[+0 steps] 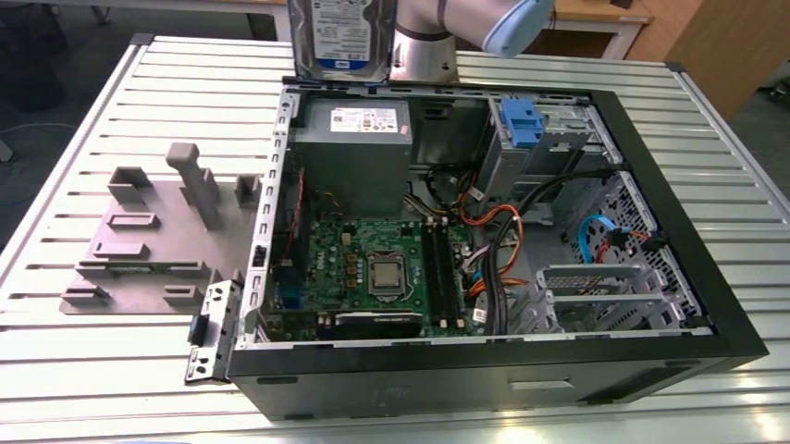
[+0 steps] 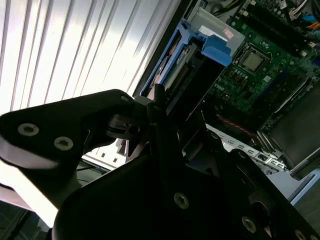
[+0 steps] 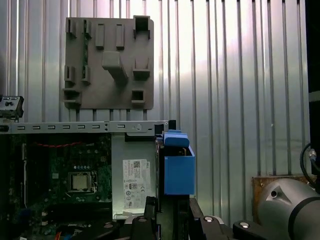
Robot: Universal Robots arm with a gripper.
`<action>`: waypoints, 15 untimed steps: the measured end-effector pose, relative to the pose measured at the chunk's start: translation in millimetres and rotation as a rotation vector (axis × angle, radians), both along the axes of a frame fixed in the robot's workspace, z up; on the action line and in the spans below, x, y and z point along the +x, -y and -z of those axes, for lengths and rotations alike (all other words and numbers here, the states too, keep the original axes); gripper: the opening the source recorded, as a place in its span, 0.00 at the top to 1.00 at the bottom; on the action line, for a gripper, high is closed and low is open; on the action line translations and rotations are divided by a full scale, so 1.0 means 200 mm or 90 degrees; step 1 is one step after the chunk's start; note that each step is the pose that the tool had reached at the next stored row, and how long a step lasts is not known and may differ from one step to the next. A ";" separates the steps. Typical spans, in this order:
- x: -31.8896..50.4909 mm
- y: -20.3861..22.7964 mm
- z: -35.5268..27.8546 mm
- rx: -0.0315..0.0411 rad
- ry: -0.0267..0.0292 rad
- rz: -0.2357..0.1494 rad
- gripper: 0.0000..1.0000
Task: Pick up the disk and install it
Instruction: 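Pick up the disk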
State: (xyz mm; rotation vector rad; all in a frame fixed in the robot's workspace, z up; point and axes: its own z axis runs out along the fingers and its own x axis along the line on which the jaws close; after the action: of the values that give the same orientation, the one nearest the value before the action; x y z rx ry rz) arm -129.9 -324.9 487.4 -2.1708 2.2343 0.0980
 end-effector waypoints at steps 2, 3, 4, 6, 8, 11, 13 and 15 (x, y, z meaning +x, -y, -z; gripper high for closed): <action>0.036 -0.002 0.000 -0.0001 0.0000 0.000 0.65; 0.043 -0.002 0.000 -0.0001 -0.0001 0.000 0.65; 0.045 -0.002 -0.001 -0.0001 -0.0001 0.000 0.65; 0.045 -0.002 0.000 -0.0001 0.0000 0.000 0.65; 0.045 -0.002 0.000 0.0000 0.0000 0.000 0.65; 0.051 0.005 0.000 0.0000 0.0000 0.000 0.65; 0.057 0.016 0.000 0.0000 0.0000 0.000 0.65; 0.067 0.031 0.000 0.0000 0.0000 0.000 0.65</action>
State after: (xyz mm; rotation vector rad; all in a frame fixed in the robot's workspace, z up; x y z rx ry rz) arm -116.4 -331.2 487.4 -2.1708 2.2343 0.0980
